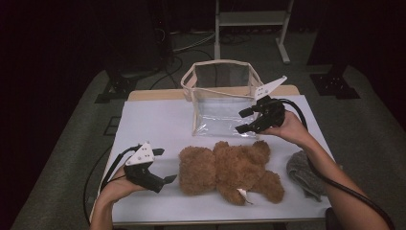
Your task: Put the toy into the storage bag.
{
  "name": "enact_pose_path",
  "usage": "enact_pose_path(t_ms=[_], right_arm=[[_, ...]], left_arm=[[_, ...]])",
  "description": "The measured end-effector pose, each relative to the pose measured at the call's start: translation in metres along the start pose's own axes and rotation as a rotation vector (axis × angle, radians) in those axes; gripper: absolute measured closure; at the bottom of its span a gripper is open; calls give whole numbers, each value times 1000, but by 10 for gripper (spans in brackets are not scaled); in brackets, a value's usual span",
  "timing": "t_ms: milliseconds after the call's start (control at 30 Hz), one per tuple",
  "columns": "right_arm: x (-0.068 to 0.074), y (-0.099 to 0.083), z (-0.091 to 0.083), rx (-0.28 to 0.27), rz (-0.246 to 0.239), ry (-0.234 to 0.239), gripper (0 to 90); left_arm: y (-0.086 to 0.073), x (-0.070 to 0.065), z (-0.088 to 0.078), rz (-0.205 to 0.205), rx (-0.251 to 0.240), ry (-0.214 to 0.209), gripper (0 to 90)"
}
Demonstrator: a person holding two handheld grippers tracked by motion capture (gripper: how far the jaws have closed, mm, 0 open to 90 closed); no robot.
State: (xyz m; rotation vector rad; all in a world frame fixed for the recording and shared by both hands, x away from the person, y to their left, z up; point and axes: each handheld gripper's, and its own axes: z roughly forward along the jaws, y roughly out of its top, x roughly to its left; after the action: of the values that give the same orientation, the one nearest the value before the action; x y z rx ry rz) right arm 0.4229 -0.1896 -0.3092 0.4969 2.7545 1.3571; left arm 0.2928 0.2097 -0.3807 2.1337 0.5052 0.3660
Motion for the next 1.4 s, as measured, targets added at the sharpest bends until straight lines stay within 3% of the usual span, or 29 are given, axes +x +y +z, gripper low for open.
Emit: enact_pose_path(t_ms=[467,1033,1400], right_arm=[[2,18,0,1,-29,16,273],[-12,63,7,37,-95,17,291],[-23,82,10,72,-120,13,328]], left_arm=[[-3,3,-4,-15,-8,7,31],[-9,6,-8,-26,6,15,30],[-11,6,-12,-33,0,18,31]])
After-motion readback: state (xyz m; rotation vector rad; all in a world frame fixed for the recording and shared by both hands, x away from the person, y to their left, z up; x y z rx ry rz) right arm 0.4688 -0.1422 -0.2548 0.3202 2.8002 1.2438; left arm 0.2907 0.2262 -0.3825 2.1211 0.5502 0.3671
